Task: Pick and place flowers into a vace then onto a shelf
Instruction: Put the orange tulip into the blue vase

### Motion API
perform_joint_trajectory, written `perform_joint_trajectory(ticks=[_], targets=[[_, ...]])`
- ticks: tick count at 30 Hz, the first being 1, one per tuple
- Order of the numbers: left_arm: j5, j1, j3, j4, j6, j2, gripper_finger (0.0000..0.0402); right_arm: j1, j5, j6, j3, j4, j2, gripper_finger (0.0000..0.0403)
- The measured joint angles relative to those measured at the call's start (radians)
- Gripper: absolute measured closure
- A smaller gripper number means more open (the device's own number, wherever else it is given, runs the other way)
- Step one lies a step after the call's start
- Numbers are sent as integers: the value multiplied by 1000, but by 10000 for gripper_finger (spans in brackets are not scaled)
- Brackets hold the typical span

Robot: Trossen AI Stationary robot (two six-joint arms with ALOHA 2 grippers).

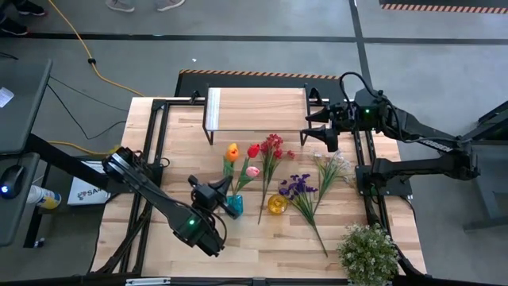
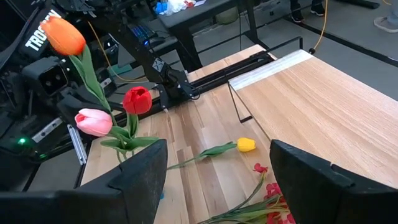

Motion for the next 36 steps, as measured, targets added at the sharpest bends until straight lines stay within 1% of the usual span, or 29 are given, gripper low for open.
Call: perform_joint_trajectory(ticks=[6,11,15,22,26,30,36], targets=[[54,0,0,7,5,14,382,0,0,0,0,-1,0,130],[128,0,1,6,-8,41,382,0,0,0,0,-1,0,130],[160,0,0,1,-44,61,382,0,0,0,0,0,0,130],[212,0,0,0,-47,66,382,0,4,0,0,0,0,130],[260,0,0,1,-48,66,364,0,5,0,0,0,0,130],[274,0,0,4,-45,66,347,0,6,0,0,0,0,130],[275,0,0,4,-44,66,354,0,8,0,0,0,0,130]])
